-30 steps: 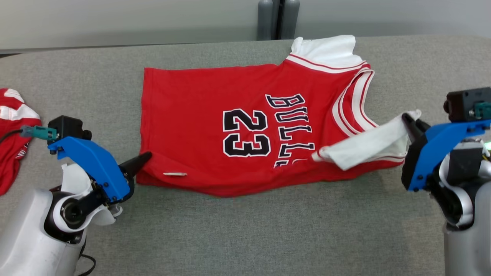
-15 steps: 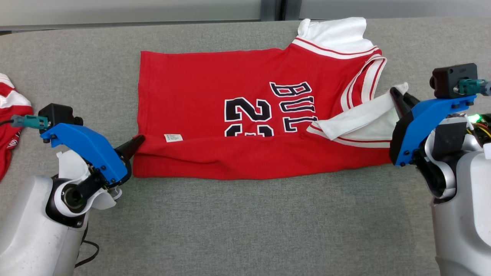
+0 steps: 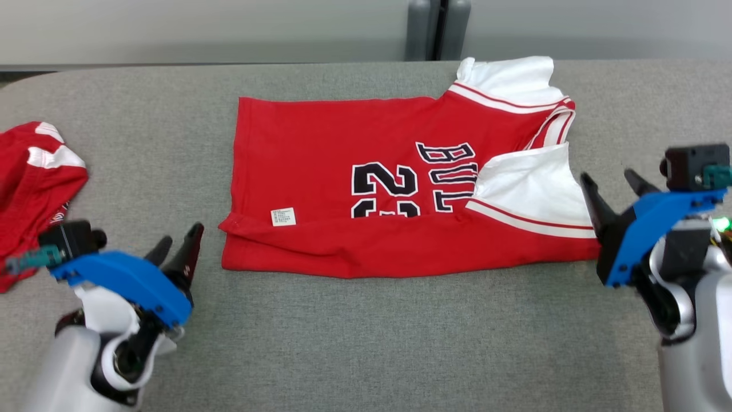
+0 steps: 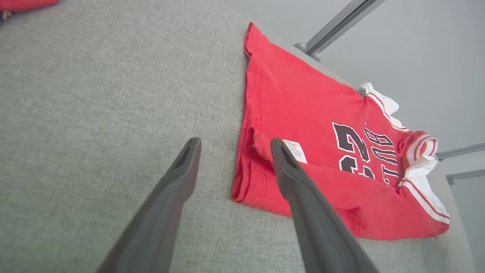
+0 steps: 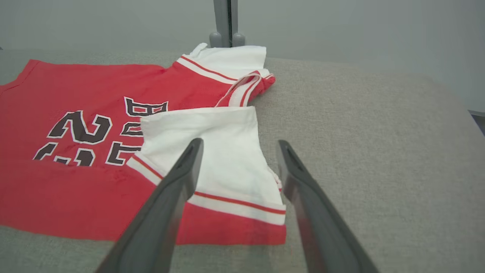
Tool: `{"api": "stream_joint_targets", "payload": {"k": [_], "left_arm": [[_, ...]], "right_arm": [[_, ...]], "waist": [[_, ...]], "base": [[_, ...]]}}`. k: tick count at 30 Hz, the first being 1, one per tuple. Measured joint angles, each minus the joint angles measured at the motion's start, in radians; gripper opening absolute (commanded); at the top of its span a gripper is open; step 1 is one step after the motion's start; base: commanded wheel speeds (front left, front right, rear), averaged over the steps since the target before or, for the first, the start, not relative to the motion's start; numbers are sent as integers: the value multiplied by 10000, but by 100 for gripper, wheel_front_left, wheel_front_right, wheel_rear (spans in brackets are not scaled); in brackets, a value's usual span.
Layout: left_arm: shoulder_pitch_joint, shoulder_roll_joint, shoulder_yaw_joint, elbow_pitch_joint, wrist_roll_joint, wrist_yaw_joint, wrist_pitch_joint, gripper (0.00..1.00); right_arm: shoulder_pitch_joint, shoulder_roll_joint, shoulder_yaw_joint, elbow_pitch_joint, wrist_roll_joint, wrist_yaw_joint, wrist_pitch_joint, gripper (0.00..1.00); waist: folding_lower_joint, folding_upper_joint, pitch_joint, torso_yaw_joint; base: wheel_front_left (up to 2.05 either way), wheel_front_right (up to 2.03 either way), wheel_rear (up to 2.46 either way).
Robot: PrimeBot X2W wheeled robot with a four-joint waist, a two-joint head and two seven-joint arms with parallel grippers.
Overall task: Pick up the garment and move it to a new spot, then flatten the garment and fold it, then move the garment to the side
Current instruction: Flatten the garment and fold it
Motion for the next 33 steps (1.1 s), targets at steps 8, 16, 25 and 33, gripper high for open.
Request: {"api": "stream_joint_targets", "payload": {"k": [8,16,25,33], "left_arm": [[1007,-293,-629,-73,1371,343,-1588,100],[761,-773,-1427,779,2449,606,-2316,100],[-108,-947,-1730,1722,2840,642,-2387,100],[-754,-1143,-1941,2539,2953,593,-2347,100]], "right_arm": [[1381,359,-1043,-602,-215,0,198,100],[1834,520,-1666,173,-159,0,-211,100],[904,533,-1685,1745,-82,0,-842,100],[-4,516,-1400,3095,-284,0,-993,100]], "waist": [[-1,0,-372,144],[-1,0,-316,122],[0,0,70,8],[0,0,546,-33]], "base": [[0,0,0],[0,0,0],[0,0,0],[0,0,0]]}}
